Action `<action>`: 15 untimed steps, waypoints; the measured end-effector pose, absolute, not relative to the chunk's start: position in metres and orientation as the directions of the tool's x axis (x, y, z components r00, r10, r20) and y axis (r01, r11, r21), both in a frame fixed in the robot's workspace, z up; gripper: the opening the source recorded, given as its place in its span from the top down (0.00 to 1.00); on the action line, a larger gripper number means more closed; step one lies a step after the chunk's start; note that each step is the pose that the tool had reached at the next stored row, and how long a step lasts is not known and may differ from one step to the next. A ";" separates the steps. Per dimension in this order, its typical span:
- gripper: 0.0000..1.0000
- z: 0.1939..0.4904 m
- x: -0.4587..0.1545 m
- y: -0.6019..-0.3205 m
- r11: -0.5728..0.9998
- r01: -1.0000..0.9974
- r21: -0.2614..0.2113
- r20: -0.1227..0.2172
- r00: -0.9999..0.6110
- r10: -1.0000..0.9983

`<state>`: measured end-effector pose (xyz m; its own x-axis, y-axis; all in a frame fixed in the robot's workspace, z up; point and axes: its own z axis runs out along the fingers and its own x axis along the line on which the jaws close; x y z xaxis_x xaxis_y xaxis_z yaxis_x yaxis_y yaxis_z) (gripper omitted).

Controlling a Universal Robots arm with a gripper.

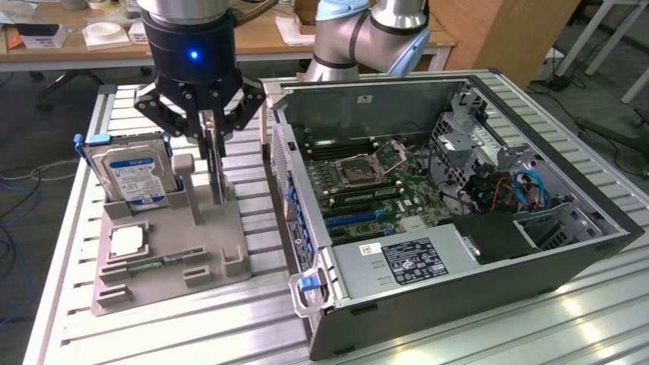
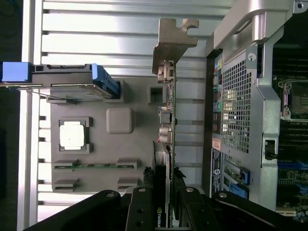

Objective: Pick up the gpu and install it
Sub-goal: 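Pick up the gpu and move the gpu toward the slot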

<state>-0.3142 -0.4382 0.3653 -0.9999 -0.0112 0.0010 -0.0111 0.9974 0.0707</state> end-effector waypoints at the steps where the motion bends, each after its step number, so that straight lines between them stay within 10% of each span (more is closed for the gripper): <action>1: 0.74 0.366 -0.314 -0.438 0.997 -0.011 0.071 0.001 -1.000 -0.011; 15: 0.74 0.375 -0.314 -0.438 0.997 -0.011 0.071 0.001 -1.000 -0.011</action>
<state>-0.3142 -0.4382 0.3751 -0.9999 -0.0112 0.0009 -0.0111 0.9974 0.0706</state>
